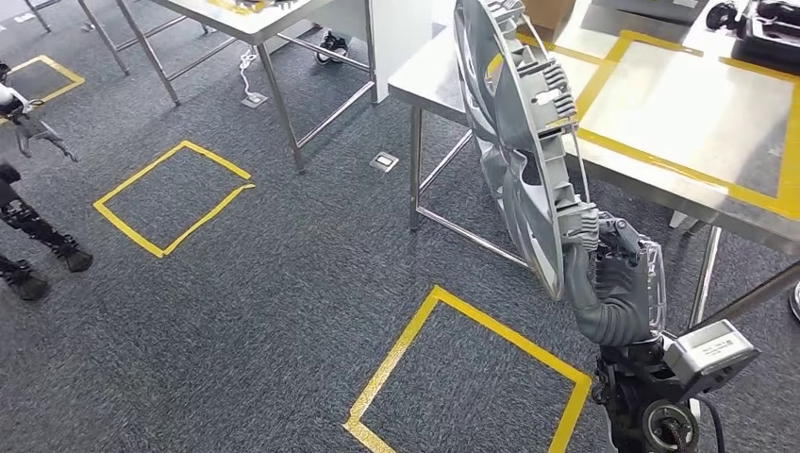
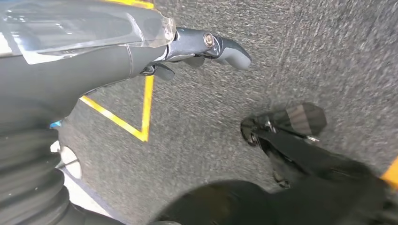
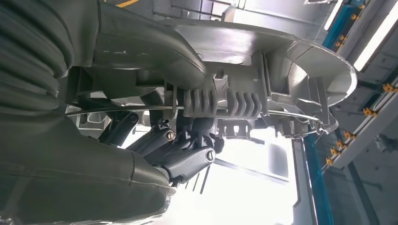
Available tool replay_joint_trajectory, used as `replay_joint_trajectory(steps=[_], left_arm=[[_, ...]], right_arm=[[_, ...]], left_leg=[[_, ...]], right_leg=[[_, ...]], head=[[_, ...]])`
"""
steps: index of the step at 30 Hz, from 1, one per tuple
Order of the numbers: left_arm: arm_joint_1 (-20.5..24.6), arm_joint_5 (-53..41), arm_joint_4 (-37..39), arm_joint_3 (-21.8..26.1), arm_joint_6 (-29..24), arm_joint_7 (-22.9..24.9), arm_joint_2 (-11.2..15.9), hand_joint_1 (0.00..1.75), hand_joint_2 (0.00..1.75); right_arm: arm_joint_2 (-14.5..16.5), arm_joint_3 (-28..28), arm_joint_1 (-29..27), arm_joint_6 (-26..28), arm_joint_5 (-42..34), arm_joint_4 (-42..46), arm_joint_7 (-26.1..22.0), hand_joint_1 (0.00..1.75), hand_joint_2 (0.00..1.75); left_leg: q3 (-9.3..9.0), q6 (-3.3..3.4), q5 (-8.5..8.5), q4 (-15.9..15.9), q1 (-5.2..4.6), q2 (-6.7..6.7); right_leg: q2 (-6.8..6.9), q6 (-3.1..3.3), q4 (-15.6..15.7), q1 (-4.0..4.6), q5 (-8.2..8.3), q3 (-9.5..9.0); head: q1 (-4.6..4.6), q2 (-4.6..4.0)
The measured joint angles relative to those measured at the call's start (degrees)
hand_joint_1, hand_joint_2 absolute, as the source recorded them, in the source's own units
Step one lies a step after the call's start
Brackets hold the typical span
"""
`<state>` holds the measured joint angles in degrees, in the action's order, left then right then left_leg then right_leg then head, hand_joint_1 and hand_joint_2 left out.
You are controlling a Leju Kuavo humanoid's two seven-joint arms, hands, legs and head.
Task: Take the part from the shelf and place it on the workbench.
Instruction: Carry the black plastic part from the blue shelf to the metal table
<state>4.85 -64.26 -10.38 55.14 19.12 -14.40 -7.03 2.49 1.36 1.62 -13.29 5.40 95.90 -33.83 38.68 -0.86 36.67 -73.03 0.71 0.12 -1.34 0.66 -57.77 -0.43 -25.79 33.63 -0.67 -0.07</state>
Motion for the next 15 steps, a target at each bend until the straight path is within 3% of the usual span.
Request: replay_joint_trajectory(steps=[1, 2, 3, 5, 7, 9, 10, 12, 13, 15], left_arm=[[-0.08, 0.08, 0.00, 0.09, -0.02, 0.01, 0.02, 0.00, 1.75], [-0.10, 0.13, 0.00, 0.14, -0.02, 0.02, 0.03, 0.00, 1.75], [-0.10, 0.16, 0.00, 0.16, -0.03, 0.03, 0.04, 0.00, 1.75], [-0.04, 0.28, 0.00, 0.19, -0.07, 0.05, 0.09, 0.00, 1.75], [-0.01, 0.45, 0.00, 0.24, -0.10, 0.09, 0.15, 0.00, 1.75], [0.03, 0.53, 0.00, 0.41, -0.11, 0.10, 0.14, 0.00, 1.75], [0.08, 0.54, -0.01, 0.52, -0.11, 0.10, 0.15, 0.00, 1.75], [0.12, 0.57, -0.01, 0.68, -0.11, 0.09, 0.13, 0.00, 1.75], [0.08, 0.58, -0.01, 0.73, -0.10, 0.09, 0.14, 0.00, 1.75], [-0.05, 0.58, 0.00, 0.87, -0.08, 0.10, 0.14, 0.00, 1.75]], right_arm=[[-0.02, 0.00, 0.21, 0.00, -0.03, -0.38, -0.02, 1.75, 1.75], [-0.03, 0.00, 0.41, -0.01, -0.05, -0.73, -0.02, 1.75, 1.75], [-0.04, 0.01, 0.63, -0.02, -0.08, -1.06, -0.03, 1.75, 1.75], [-0.05, 0.07, 1.20, -0.04, -0.12, -1.62, -0.04, 1.75, 1.75], [-0.05, 0.12, 1.86, -0.04, -0.20, -2.07, -0.10, 1.75, 1.75], [-0.16, 0.11, 2.31, -0.04, -0.26, -2.38, -0.16, 1.75, 1.75], [-0.27, 0.11, 2.43, -0.04, -0.28, -2.50, -0.18, 1.75, 1.75], [-0.50, 0.16, 2.77, -0.05, -0.32, -2.82, -0.19, 1.75, 1.75], [-0.55, 0.21, 2.91, -0.06, -0.35, -3.02, -0.21, 1.75, 1.75], [-0.63, 0.28, 3.06, -0.07, -0.41, -3.48, -0.30, 1.75, 1.75]], left_leg=[[0.98, 0.06, -0.16, -1.39, -0.01, -0.09], [0.70, 0.18, -1.51, -0.24, -0.01, -0.20], [-0.79, 0.35, -3.72, 3.27, -0.01, -0.63], [-4.61, 0.71, -7.31, 11.53, 0.03, -2.71], [-6.33, 0.99, -8.19, 15.20, -0.10, -3.83], [-6.59, 1.48, -8.29, 15.47, -0.23, -2.77], [-6.76, 1.84, -8.44, 15.65, -0.16, -2.21], [-6.97, 2.51, -8.69, 16.01, 0.07, -0.94], [-6.98, 2.66, -8.67, 16.03, 0.05, -0.34], [-6.94, 2.79, -8.57, 16.00, 0.03, 1.04]], right_leg=[[-0.72, 0.03, -0.02, 0.06, 0.02, 0.03], [-1.42, 0.03, -0.03, 0.09, 0.04, 0.00], [-2.13, 0.01, -0.05, 0.08, 0.05, -0.06], [-3.40, -0.21, -0.12, 0.08, 0.10, -0.05], [-4.52, -0.82, -0.14, 0.00, 0.28, 0.28], [-5.37, -1.61, -0.03, -0.19, 0.48, 0.63], [-4.82, -1.92, -0.28, -0.18, 0.32, 0.87], [-2.02, -2.43, -3.73, -0.07, -1.69, 2.66], [-0.47, -2.65, -7.26, -0.03, -3.46, 4.35], [0.67, -3.05, -15.12, -0.18, -6.53, 8.18]], head=[[0.01, 0.00], [0.02, 0.00], [0.02, 0.00], [0.00, 0.00], [-0.03, 0.00], [-0.02, 0.00], [-0.06, 0.00], [-0.37, 0.00], [-0.54, 0.00], [-0.69, 0.00]])
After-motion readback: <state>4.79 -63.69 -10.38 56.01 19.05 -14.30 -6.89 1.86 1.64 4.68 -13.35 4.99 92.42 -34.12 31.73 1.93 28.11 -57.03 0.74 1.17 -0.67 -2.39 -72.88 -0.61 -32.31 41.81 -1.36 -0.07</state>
